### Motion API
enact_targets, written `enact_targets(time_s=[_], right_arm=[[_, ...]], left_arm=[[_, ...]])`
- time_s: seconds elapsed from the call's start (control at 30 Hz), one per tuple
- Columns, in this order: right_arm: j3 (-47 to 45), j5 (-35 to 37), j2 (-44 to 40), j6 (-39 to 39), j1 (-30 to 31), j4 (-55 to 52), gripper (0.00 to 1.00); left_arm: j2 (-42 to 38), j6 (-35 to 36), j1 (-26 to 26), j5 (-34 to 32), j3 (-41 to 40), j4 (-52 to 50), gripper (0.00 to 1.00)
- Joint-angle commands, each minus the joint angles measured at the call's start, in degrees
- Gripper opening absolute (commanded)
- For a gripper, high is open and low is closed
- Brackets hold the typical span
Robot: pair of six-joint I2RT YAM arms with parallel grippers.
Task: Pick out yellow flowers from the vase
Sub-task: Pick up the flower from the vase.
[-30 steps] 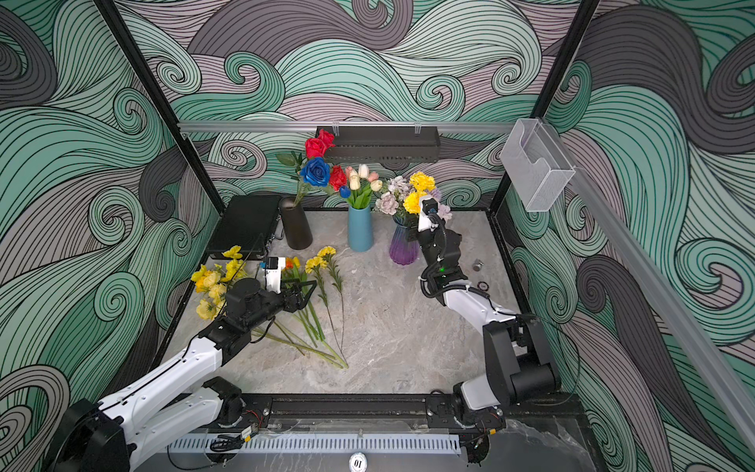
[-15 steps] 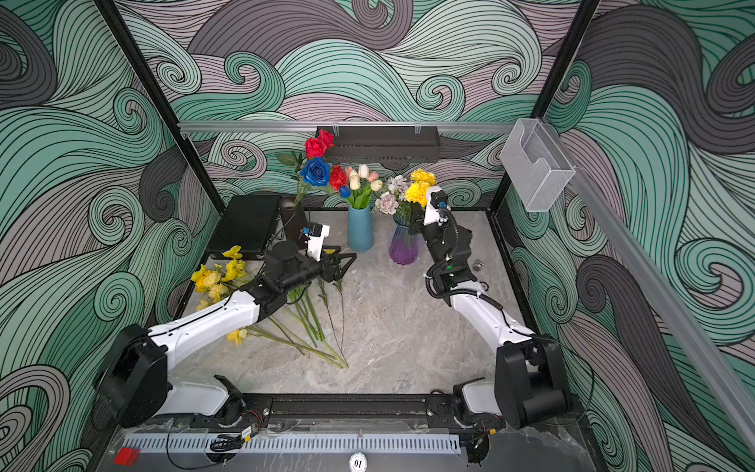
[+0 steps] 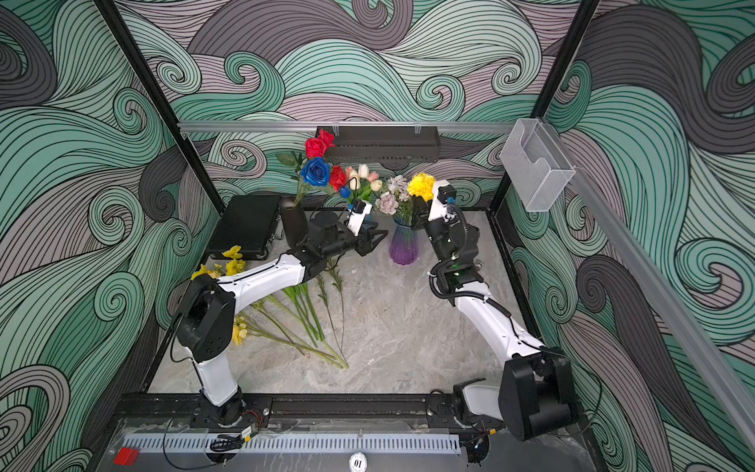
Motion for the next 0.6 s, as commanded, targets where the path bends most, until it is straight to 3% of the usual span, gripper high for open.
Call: enact_targets(time_s=[0.0,0.57], right_arm=[[1.7,-1.5,-1.6,0.5,-0.4,0.3,0.32],[0.8,-3.3,-3.0,2.7,-0.4,0.4,0.32]], left_arm=[[2.9,5.9,-2.1,2.1,4.3,2.8,0.43],[13.1,7.8,-2.7,2.0,18.5,-1.9,0.23]])
